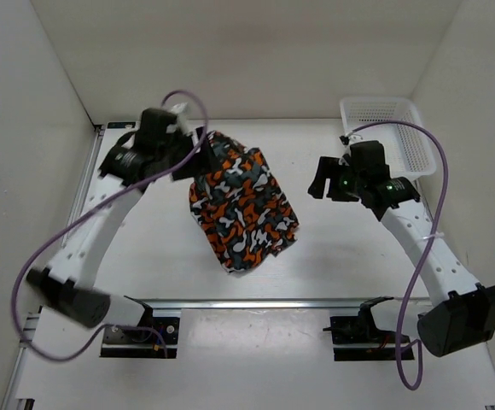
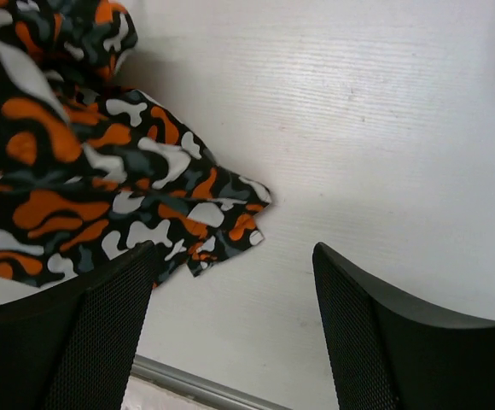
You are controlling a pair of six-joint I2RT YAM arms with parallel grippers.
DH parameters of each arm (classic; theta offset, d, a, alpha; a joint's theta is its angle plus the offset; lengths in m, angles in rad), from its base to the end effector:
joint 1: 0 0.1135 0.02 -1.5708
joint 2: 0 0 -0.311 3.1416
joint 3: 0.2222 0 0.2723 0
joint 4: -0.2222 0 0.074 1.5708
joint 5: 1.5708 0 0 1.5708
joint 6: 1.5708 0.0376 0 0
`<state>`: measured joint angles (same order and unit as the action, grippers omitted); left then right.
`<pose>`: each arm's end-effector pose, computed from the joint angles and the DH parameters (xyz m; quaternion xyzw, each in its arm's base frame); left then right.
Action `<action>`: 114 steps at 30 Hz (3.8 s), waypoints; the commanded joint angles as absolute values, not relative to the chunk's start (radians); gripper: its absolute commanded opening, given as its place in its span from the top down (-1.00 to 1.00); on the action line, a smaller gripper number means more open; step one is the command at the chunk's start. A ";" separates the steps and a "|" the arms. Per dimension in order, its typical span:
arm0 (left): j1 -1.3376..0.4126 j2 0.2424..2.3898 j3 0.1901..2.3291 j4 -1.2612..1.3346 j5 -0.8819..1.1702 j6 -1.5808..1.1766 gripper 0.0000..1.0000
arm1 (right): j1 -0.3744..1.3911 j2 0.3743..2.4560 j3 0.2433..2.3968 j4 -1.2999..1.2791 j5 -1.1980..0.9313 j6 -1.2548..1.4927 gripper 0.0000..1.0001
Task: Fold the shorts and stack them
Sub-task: Move the shorts to the center of the board, then flatten the shorts out
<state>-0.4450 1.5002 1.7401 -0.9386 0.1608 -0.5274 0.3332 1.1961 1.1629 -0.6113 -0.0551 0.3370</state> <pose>0.2925 -0.1461 0.4737 -0.0033 0.9041 -0.2611 0.3382 0.2477 0.0879 0.3871 -0.0106 0.8943 0.1701 0.4137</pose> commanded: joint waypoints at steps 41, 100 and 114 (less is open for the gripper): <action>-0.164 1.882 1.830 -0.974 0.376 -0.419 0.79 | 0.574 1.717 1.373 -0.491 -0.180 0.258 0.97; -0.074 1.063 1.341 -0.989 0.157 -0.554 0.79 | 0.514 0.949 1.106 -0.646 0.304 0.336 0.22; -0.178 1.074 0.763 -0.815 0.382 -0.715 -0.87 | 0.486 1.029 0.950 -0.758 0.039 0.517 0.67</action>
<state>-0.1421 1.0767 0.8169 -0.9249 0.3111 -0.6540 0.5076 1.0027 0.9943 -0.7185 0.1333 0.4496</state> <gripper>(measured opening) 0.910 0.138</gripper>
